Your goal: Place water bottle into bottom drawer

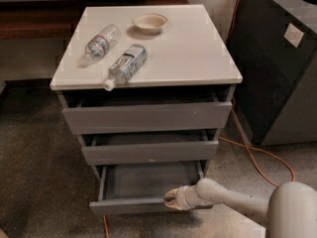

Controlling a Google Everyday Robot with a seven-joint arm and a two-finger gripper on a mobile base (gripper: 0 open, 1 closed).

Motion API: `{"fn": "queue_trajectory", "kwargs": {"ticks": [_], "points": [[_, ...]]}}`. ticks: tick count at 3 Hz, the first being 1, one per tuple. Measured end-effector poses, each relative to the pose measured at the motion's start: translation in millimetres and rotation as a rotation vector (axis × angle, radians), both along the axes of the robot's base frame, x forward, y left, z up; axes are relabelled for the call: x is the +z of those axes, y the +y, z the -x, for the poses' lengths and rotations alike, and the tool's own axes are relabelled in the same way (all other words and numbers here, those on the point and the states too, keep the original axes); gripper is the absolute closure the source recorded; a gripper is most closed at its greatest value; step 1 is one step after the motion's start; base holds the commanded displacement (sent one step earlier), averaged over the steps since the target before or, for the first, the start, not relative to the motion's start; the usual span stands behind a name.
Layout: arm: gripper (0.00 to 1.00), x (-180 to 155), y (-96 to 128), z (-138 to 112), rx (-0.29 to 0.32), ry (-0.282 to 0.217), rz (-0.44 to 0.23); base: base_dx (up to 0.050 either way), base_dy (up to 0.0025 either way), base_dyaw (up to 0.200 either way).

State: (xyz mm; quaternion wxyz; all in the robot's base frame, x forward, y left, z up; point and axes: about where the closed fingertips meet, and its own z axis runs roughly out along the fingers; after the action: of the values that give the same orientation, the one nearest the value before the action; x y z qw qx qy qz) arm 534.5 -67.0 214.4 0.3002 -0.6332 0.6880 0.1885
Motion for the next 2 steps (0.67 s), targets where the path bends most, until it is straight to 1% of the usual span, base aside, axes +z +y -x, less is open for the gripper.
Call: {"fn": "queue_trajectory", "kwargs": {"ticks": [1,2], "points": [[0.51,12,4,6,0.010,-0.008,-0.014,0.000,0.00000,0.000],[0.20,48,15,14,0.033,-0.035,-0.046,0.000,0.00000,0.000]]}}
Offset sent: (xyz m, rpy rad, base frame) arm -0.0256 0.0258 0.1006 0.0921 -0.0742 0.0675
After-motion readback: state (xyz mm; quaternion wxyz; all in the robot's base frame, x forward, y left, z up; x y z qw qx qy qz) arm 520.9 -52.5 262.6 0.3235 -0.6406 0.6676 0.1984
